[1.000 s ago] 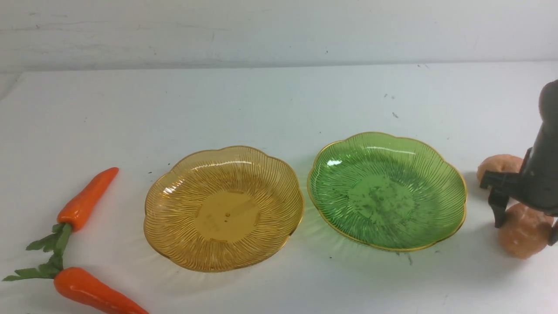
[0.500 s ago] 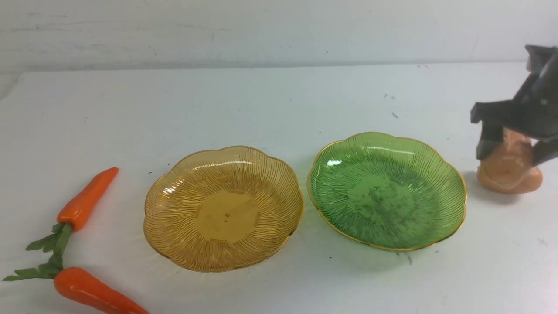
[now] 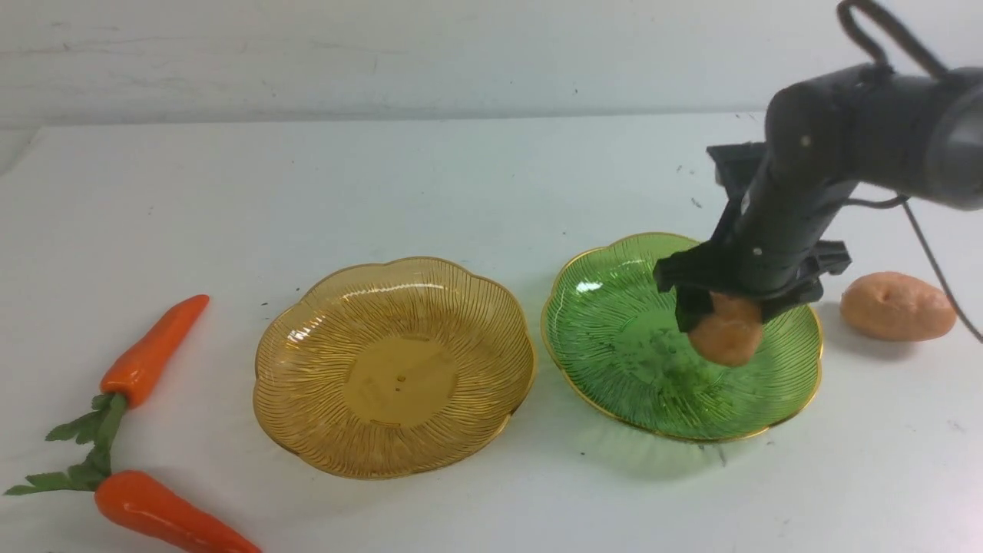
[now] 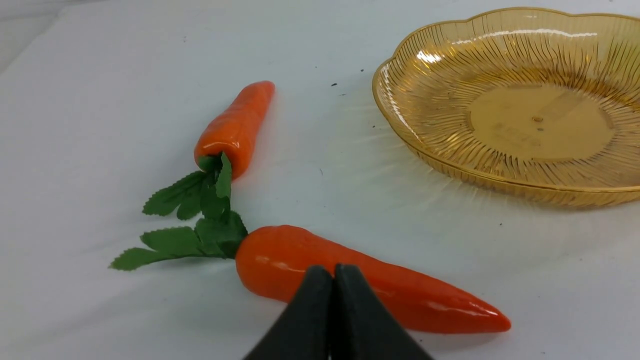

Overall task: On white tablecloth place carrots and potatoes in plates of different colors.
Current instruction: 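Put the potato onto the plate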

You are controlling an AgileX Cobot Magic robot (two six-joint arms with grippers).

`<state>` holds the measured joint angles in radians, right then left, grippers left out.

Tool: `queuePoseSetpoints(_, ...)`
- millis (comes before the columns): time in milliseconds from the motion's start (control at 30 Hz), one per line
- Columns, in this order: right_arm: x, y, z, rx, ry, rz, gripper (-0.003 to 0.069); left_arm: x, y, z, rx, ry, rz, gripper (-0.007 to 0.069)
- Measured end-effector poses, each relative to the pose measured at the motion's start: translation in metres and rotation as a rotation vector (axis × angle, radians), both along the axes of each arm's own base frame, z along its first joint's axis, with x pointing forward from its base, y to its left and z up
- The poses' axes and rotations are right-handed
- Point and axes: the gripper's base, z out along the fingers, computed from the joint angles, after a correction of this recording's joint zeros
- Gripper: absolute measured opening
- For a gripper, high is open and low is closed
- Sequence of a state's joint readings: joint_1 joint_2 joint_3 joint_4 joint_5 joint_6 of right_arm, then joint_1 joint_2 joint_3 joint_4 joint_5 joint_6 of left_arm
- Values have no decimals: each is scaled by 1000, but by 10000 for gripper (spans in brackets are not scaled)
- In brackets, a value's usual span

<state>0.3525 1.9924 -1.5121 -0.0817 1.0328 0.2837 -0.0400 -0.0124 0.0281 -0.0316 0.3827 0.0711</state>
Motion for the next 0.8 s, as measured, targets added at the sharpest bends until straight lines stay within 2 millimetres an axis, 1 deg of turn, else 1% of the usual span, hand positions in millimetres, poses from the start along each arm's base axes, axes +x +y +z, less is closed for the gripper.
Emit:
queuePoseSetpoints(200, 4, -1, 12, -17, -4, -32, 590, 0, 0, 0, 0, 0, 0, -13)
queuePoseSetpoints(367, 1, -2, 12, -31, 25, -39, 590, 0, 0, 0, 0, 0, 0, -13)
queuePoseSetpoints(800, 0, -2, 11, -27, 37, -45, 591, 0, 0, 0, 0, 0, 0, -13)
